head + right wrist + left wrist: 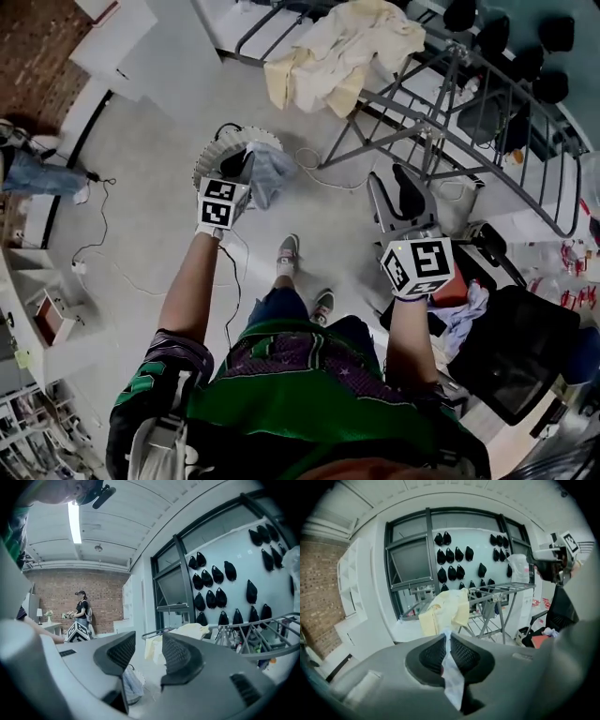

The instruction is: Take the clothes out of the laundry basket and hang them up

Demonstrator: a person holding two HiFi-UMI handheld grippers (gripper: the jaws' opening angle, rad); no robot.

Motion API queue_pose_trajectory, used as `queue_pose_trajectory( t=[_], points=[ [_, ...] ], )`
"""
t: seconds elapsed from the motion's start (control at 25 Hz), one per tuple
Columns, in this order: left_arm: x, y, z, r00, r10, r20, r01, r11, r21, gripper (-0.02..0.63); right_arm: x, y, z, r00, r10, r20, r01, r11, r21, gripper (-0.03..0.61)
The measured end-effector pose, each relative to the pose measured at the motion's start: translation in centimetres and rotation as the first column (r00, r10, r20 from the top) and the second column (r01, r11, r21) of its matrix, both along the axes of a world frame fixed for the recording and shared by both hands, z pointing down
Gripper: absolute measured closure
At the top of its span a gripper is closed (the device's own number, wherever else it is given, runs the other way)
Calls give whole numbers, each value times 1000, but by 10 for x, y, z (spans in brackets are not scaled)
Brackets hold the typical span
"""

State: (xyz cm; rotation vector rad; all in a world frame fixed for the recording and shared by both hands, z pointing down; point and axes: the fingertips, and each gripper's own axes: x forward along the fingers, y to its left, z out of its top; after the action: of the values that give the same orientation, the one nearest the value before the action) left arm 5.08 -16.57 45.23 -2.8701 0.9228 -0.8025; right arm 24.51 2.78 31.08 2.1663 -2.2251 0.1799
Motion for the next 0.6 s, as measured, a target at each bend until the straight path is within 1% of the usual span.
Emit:
queue_pose_trajectory(
  t=[0.2, 0.36, 0.48, 0.6],
  points=[
    [14, 41, -75, 995, 10, -103, -3, 997, 73, 574, 6, 43, -33, 1000, 22, 1, -22, 997, 77, 413],
    [26, 75, -129, 980, 29, -196, -9, 995, 103, 574, 3, 69, -53, 1000, 13, -5, -12, 994, 112, 413],
    [36, 102, -173, 956, 54, -288, -21, 993, 119, 574, -8, 86, -62, 999, -21, -30, 25, 992, 121, 413],
    [45, 129, -217, 922, 92, -376, -41, 989, 141, 574, -19, 101, -65, 997, -62, -52, 67, 992, 111, 413]
  ],
)
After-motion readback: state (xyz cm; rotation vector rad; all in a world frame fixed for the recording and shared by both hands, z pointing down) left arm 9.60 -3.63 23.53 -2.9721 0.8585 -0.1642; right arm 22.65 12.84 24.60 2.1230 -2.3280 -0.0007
